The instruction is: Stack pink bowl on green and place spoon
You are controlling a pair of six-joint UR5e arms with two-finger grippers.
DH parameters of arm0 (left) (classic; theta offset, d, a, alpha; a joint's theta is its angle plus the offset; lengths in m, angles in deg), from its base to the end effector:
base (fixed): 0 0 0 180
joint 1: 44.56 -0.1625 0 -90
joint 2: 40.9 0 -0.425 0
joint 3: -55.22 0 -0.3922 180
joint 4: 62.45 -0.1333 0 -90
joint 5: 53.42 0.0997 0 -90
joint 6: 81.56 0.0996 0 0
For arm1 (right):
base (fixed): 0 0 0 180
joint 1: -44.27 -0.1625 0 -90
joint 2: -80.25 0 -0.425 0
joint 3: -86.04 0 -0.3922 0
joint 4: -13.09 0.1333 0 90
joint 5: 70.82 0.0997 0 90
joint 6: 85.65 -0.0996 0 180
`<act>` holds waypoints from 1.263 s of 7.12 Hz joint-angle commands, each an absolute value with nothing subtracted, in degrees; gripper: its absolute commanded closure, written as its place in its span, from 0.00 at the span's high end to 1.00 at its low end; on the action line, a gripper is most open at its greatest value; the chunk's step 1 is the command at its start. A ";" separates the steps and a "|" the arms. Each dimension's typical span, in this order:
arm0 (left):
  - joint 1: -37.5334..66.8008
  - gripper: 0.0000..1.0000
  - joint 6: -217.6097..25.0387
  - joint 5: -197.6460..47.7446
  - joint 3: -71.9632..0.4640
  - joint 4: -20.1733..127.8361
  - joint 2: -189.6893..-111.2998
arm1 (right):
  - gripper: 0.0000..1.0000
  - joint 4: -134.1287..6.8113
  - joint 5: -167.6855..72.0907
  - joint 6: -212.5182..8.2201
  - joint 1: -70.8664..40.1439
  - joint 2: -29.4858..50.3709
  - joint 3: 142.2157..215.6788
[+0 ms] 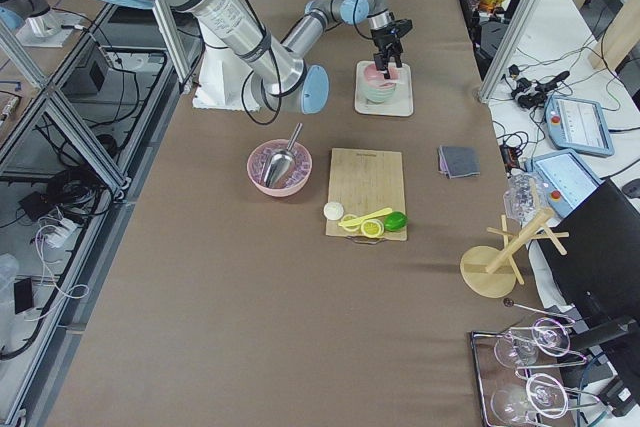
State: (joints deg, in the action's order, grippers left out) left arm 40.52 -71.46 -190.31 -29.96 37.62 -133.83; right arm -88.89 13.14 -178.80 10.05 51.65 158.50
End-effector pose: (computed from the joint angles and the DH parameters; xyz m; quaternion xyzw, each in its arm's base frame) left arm -0.0156 -0.5254 0.6531 0.0833 0.3935 0.1477 0.9035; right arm -0.5748 -0.5648 0.1256 0.1223 -0.2507 0.3213 0.9050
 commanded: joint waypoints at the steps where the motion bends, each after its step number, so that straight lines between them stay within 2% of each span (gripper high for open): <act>1: 40.52 0.99 -71.80 -190.18 -28.81 37.13 -133.71 | 1.00 -88.52 19.59 -168.24 3.96 45.92 165.45; 2: 40.60 0.99 -76.76 -190.26 -28.37 36.96 -133.19 | 1.00 -88.43 25.01 -158.95 -0.25 41.01 170.80; 4: 41.04 0.99 -82.70 -190.26 -33.87 37.05 -129.07 | 1.00 -88.43 36.08 -143.30 -9.56 31.52 180.04; 7: 43.94 0.99 -80.85 -190.35 -38.63 36.87 -125.55 | 1.00 -88.60 48.13 -109.61 -26.94 18.78 180.88; 9: 43.94 0.99 -80.76 -190.35 -39.61 34.43 -125.97 | 1.00 -87.82 51.79 -86.36 -37.51 5.35 181.05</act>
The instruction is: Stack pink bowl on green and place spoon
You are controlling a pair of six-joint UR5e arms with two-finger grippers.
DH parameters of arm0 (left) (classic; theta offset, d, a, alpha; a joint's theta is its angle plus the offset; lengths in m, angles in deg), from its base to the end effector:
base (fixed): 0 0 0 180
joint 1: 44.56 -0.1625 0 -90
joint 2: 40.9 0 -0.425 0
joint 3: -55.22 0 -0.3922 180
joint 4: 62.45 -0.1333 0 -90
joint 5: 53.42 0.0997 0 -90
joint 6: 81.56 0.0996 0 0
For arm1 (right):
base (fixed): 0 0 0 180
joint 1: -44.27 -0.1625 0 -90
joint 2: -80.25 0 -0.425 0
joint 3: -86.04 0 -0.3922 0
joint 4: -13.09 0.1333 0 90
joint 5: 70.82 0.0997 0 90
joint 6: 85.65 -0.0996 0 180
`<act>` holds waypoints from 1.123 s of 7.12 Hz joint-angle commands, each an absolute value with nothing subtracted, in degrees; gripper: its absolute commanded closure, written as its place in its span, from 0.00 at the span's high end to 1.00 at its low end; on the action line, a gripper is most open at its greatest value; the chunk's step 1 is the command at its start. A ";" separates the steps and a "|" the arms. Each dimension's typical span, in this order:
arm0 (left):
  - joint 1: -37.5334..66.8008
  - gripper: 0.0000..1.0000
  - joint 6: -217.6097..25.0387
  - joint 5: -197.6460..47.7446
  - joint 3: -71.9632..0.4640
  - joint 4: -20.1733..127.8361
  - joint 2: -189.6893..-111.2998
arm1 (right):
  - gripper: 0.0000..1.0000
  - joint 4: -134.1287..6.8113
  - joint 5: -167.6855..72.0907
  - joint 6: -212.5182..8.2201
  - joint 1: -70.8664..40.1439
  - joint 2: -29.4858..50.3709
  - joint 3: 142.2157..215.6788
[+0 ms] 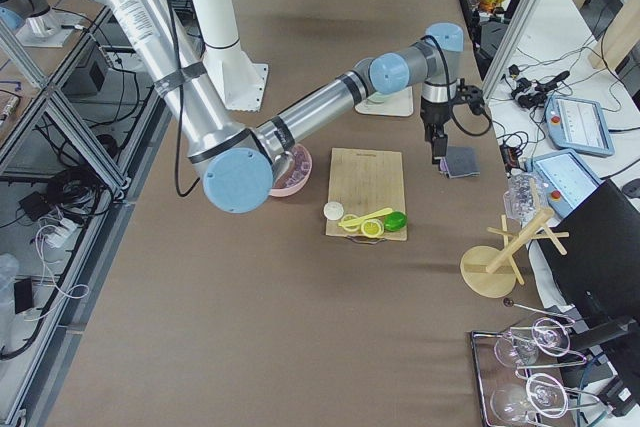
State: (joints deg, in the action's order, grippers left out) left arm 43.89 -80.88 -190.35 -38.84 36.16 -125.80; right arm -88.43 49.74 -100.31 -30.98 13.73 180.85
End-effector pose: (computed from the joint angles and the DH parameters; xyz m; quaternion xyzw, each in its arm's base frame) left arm -0.0480 -0.4636 0.6472 0.0575 0.3978 0.0441 0.9146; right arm -0.0817 -0.6350 0.4198 0.0699 -0.2879 -0.0392 0.9543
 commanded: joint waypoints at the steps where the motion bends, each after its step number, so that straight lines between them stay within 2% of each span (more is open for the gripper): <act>1: 43.94 0.99 -80.76 -190.35 -40.14 33.62 -126.24 | 1.00 -83.20 51.87 -81.30 -41.04 -1.42 180.88; 2: 43.94 0.99 -80.76 -190.35 -40.14 33.62 -125.81 | 1.00 -77.24 51.88 -81.60 -42.29 -8.80 180.70; 4: 44.03 0.99 -80.85 -190.35 -40.23 33.62 -125.36 | 1.00 -70.17 51.96 -82.31 -43.79 -17.19 179.65; 8: 43.86 0.99 -81.29 -190.17 -39.88 33.70 -125.45 | 1.00 -70.14 59.95 -82.31 -43.80 -18.10 178.85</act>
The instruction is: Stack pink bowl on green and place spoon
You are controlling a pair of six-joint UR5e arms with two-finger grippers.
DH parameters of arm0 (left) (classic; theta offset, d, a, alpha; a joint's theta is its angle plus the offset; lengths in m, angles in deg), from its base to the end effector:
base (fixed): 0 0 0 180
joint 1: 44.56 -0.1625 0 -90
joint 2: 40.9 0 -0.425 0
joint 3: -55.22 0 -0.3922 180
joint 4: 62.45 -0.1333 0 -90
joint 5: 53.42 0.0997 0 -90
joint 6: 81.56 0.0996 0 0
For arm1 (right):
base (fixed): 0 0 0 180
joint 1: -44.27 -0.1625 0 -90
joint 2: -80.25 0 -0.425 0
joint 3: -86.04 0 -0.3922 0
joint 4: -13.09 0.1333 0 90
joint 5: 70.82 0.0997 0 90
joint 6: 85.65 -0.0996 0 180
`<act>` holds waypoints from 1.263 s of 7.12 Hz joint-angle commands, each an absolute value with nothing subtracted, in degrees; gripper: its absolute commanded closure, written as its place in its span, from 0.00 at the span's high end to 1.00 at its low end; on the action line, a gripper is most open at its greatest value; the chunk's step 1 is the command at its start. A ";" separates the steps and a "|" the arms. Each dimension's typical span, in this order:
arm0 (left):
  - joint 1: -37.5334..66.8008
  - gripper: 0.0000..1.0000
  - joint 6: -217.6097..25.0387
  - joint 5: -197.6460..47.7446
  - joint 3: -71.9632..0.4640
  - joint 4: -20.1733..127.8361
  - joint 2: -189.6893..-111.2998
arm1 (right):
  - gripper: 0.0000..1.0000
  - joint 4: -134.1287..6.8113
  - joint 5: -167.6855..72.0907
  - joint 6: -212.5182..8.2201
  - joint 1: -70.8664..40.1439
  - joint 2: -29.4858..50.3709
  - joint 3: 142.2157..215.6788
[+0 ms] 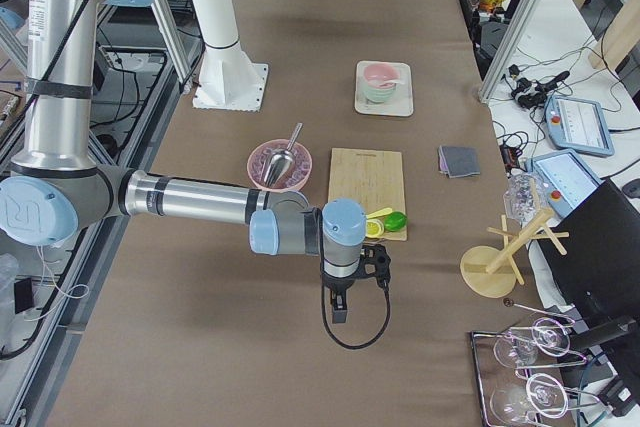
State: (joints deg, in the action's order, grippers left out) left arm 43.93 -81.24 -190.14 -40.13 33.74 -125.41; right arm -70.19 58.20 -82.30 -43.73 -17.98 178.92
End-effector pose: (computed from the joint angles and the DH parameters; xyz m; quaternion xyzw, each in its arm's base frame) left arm -0.0487 -0.4593 0.6439 0.0443 0.3964 0.0356 0.9163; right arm 0.0555 -0.4334 0.6947 0.0152 -0.3338 -0.0480 0.9413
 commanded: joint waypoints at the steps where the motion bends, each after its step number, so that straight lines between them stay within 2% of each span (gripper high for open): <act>1: 43.86 0.99 -81.38 -190.18 -39.01 33.53 -125.45 | 1.00 -70.14 60.05 -82.22 -43.71 -18.01 178.94; 9: 43.94 0.99 -81.38 -189.65 -37.77 34.14 -125.36 | 1.00 -69.88 59.96 -81.52 -43.80 -20.47 179.47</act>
